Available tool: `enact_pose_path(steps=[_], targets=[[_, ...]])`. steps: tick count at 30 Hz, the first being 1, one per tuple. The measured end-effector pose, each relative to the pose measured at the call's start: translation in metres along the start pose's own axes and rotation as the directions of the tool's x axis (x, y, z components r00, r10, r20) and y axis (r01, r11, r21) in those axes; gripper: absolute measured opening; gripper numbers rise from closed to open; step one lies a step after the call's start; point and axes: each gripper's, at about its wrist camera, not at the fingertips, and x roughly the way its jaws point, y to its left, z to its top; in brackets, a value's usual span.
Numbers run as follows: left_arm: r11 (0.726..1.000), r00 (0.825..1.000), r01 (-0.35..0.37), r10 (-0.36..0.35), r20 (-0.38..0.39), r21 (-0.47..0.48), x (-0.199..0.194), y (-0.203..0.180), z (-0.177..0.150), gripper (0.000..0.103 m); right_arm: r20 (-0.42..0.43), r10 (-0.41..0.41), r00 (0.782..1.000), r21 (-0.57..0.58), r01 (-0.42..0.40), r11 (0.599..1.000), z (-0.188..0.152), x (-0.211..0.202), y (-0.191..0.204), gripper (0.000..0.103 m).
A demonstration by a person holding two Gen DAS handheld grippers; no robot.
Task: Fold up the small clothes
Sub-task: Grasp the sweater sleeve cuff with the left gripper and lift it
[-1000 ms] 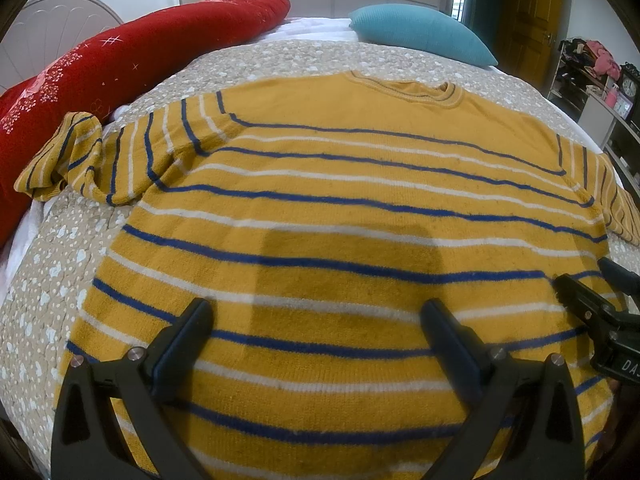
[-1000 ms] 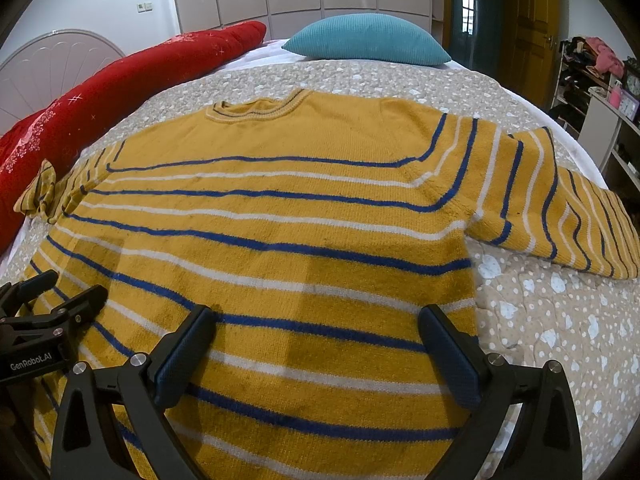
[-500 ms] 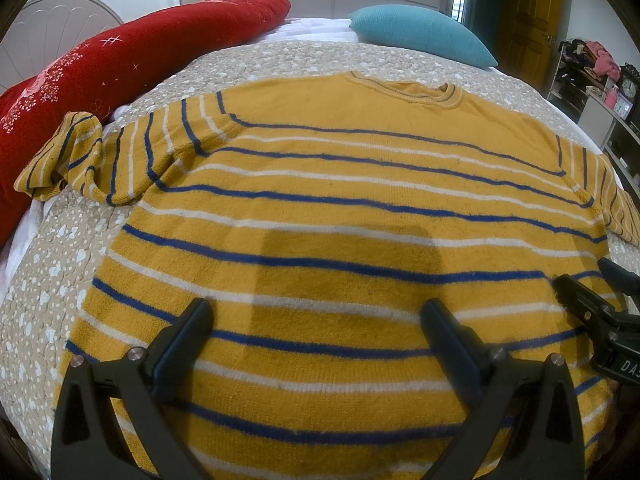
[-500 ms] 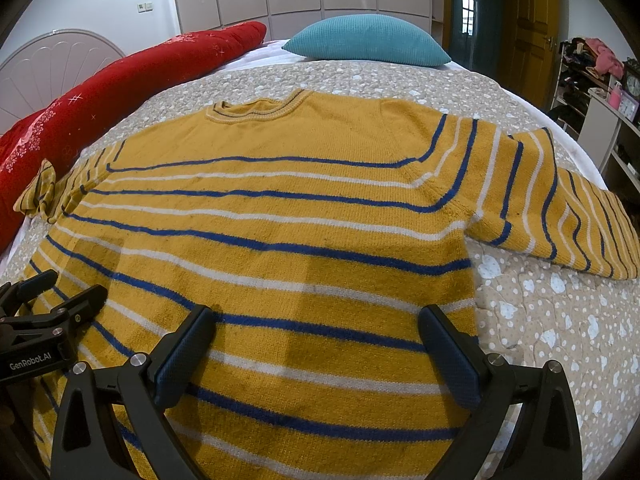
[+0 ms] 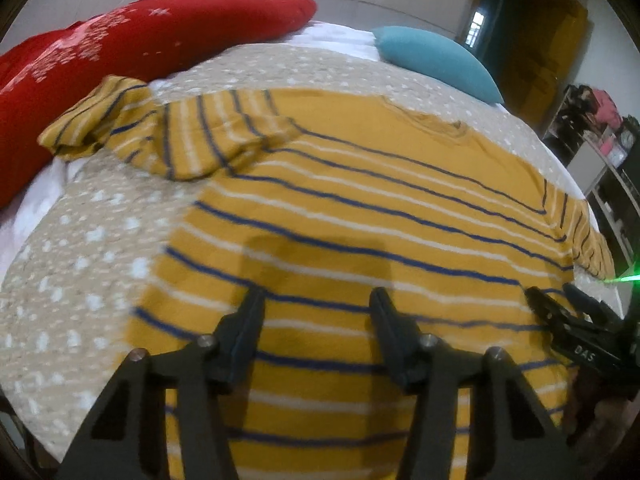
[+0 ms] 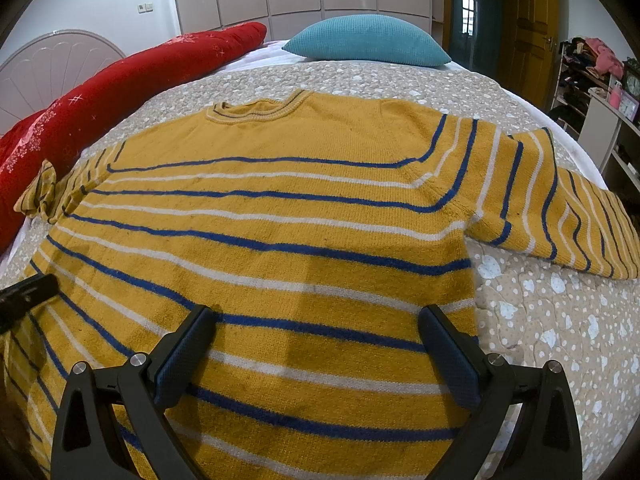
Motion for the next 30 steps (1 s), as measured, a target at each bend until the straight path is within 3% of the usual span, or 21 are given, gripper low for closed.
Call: enact_pose_path(steps=[4,7,13,17,21,24,25,26,27,30], targets=[[0.999,0.998,-0.041,0.042,0.042,-0.028,-0.019,0.028,0.016,0.055,0.0,0.0,1.0,0.0,0.0,1.0,0.0,0.0,0.0,0.103],[0.995,0.995,-0.075,0.08,0.066,-0.065,-0.025,0.059,0.04,0.067,0.0,0.0,1.0,0.0,0.0,1.0,0.0,0.0,0.0,0.103],[0.969,0.986,-0.097,0.124,0.113,-0.225,-0.011,0.144,0.103,0.077,0.0,0.0,1.0,-0.001,0.0,1.0,0.0,0.0,0.0,0.103],[0.945,0.985,-0.103,0.141,0.103,-0.311,0.009,0.188,0.141,0.078,0.0,-0.002,1.0,-0.002,0.002,1.0,0.0,0.0,0.0,0.103],[0.942,0.991,-0.09,0.118,0.067,-0.323,0.033,0.195,0.162,0.081,-0.001,-0.008,1.0,-0.006,0.008,1.0,0.001,0.0,0.001,0.103],[0.931,0.985,-0.17,0.171,-0.026,-0.322,0.061,0.192,0.17,0.08,-0.003,-0.015,1.0,-0.012,0.015,1.0,0.002,0.001,0.002,0.103],[0.928,0.981,-0.194,0.191,-0.042,-0.318,0.064,0.192,0.17,0.064,-0.003,-0.015,1.0,-0.012,0.015,1.0,0.002,0.001,0.002,0.103],[0.921,0.971,-0.238,0.23,-0.063,-0.308,0.067,0.192,0.169,0.025,-0.002,-0.015,1.0,-0.012,0.015,1.0,0.002,0.001,0.002,0.103],[0.916,0.965,-0.261,0.25,-0.075,-0.306,0.068,0.193,0.168,0.011,-0.002,-0.015,1.0,-0.012,0.015,1.0,0.002,0.001,0.002,0.103],[0.898,0.969,-0.232,0.245,-0.014,-0.373,0.041,0.206,0.153,0.012,-0.003,-0.015,1.0,-0.012,0.015,1.0,0.002,0.001,0.002,0.103]])
